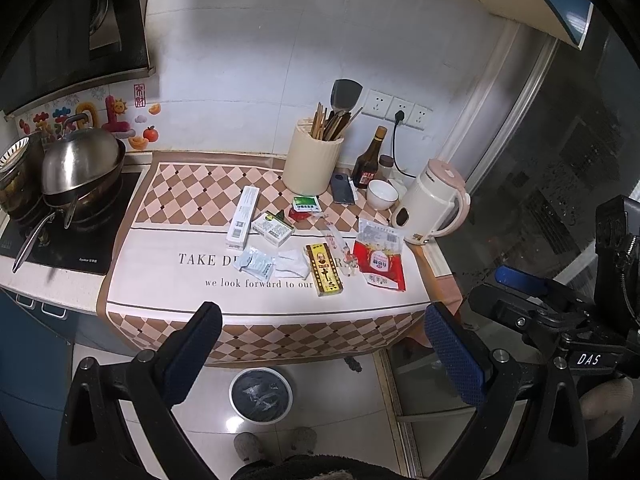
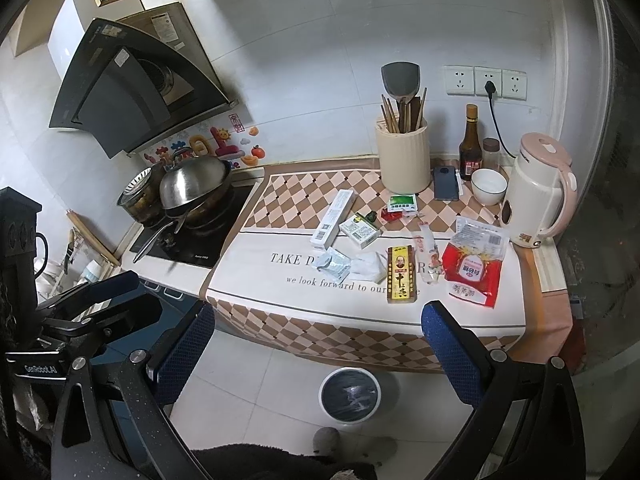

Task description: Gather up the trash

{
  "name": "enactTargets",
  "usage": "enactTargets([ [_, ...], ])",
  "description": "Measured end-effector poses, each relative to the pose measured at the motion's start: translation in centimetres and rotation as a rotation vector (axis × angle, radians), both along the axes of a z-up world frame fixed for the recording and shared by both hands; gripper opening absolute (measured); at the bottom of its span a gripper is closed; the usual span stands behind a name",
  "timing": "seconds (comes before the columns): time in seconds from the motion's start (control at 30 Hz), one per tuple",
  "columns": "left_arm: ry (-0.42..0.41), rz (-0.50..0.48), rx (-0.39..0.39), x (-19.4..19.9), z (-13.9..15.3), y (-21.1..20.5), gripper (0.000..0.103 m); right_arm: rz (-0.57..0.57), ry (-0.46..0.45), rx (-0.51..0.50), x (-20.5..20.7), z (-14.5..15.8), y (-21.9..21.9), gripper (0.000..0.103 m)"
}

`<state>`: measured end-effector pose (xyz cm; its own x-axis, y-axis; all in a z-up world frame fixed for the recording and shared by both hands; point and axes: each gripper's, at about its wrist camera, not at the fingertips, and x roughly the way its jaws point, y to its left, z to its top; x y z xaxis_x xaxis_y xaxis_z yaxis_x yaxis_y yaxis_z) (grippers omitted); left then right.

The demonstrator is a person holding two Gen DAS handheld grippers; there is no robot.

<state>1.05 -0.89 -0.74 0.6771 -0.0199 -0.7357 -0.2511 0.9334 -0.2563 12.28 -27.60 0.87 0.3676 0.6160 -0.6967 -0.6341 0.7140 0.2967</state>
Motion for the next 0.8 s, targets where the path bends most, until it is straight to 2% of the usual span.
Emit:
enactTargets([
  [0.53, -0.002, 0.006, -0.018, -0.1, 1.3, 0.1, 0.103, 0.013, 0.006, 0.011, -0.5, 0.3, 0.2, 0.103],
  [0.8, 0.001, 0.008, -0.014, -1.1, 0.6, 0.3, 0.103, 0.019, 0.009, 0.01, -0.6, 0.2, 0.2, 0.103],
])
